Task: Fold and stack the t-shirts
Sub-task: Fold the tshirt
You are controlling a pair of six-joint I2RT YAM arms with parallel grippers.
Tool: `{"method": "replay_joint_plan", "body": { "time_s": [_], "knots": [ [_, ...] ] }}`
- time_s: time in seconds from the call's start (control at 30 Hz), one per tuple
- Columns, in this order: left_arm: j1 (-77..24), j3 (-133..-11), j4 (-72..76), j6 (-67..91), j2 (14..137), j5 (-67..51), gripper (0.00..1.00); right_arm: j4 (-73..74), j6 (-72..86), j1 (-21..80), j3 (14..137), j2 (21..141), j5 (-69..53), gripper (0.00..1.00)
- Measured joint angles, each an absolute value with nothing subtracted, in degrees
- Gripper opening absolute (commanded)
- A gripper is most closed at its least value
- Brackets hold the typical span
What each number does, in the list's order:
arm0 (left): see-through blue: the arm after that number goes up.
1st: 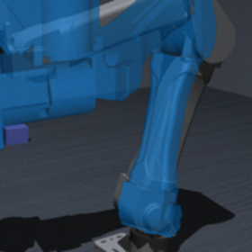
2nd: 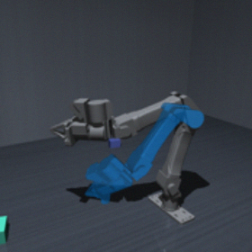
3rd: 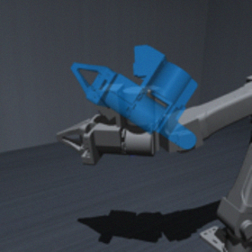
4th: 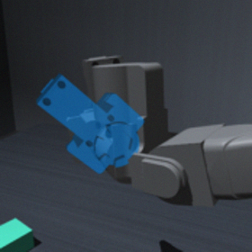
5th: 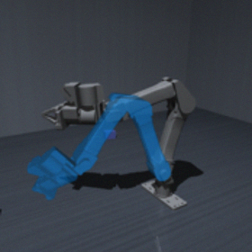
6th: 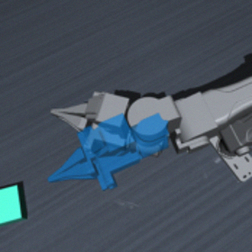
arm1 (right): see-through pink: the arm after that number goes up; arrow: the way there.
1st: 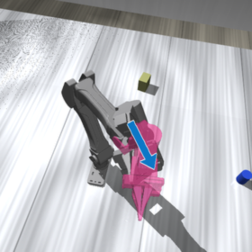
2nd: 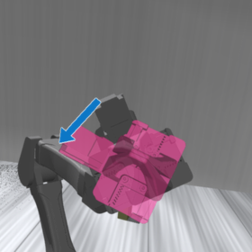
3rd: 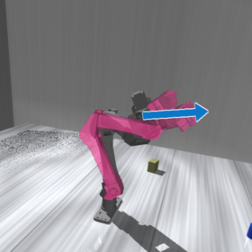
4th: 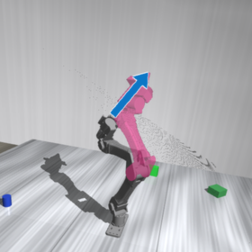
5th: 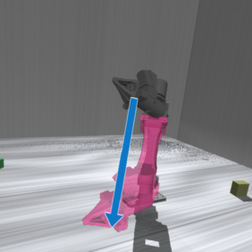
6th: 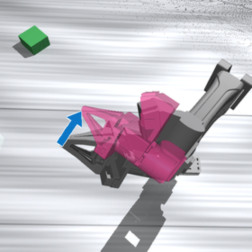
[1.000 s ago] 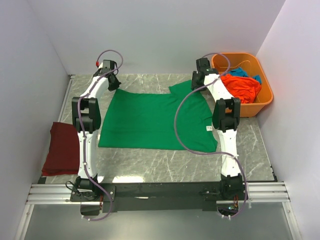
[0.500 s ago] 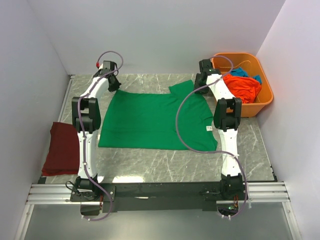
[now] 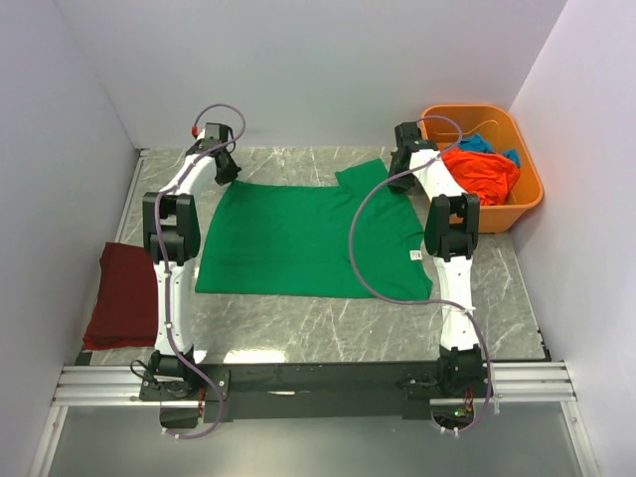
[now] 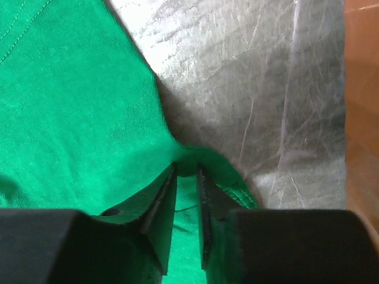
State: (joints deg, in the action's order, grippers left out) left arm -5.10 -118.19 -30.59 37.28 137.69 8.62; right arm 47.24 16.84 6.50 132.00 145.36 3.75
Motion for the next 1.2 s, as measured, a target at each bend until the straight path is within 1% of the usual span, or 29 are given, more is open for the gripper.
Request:
{"method": "replay_joint_plan", "body": {
  "time_s": [0.03,0.2,0.23,0.33,0.4,0.43,0.5,0.53,0.63,0.7,0.73,0.87,1.0,1.03,1.13,1.2],
  "knots": [
    [-5.1,-118.1,-30.6,37.3,137.7,8.6,0.0,47.2,16.9,6.5,132.0,145.4,3.9,0.2],
    [-4.9,-117.5,-30.3,37.3,137.4,8.4,0.0,46.5,16.9,6.6,131.8,145.4,4.7,0.11],
    [-4.9,-117.4,-30.2,37.3,137.4,8.4,0.0,46.2,16.9,6.6,131.6,145.3,4.9,0.07],
    [-4.6,-117.4,-30.2,37.3,137.3,8.2,0.0,45.7,16.8,6.6,131.2,145.3,5.1,0.0],
    [-4.4,-117.4,-30.2,37.3,137.2,8.2,0.0,45.3,16.9,6.6,131.0,145.3,5.3,0.0],
    [-4.3,-117.4,-30.2,37.3,137.2,8.2,0.0,44.6,16.9,6.6,130.5,145.0,5.4,0.06],
    [-4.2,-117.4,-30.2,37.3,137.0,8.2,0.0,42.7,16.8,6.8,127.9,143.7,5.8,0.13],
    [-4.1,-117.3,-30.2,37.3,136.9,8.1,0.0,41.6,16.7,6.9,126.4,142.9,6.4,0.21],
    [-3.9,-117.1,-30.1,37.3,136.5,8.1,0.0,39.3,15.3,7.4,123.0,140.8,8.2,0.29],
    [-3.8,-116.6,-29.8,37.3,136.1,8.1,0.0,38.1,13.5,7.9,123.3,140.6,9.5,0.31],
    [-3.8,-116.4,-29.8,37.3,135.9,8.0,0.0,38.0,12.6,8.2,124.0,140.6,10.2,0.33],
    [-3.7,-116.3,-29.8,37.3,135.7,7.5,0.0,36.9,6.3,9.7,128.0,140.6,13.6,0.35],
    [-3.6,-116.3,-29.8,37.3,135.7,7.3,0.0,34.2,1.2,10.6,128.8,140.8,16.1,0.42],
    [-3.6,-116.3,-29.8,37.3,135.7,7.3,0.0,33.9,0.1,10.7,128.8,141.0,16.5,0.46],
    [-3.6,-116.3,-29.7,37.3,135.7,6.9,0.0,33.4,-2.9,10.8,128.8,142.4,16.8,0.51],
    [-3.5,-116.3,-29.7,37.3,135.7,6.7,0.0,33.4,-4.3,10.7,128.8,143.4,16.7,0.52]
  ]
}}
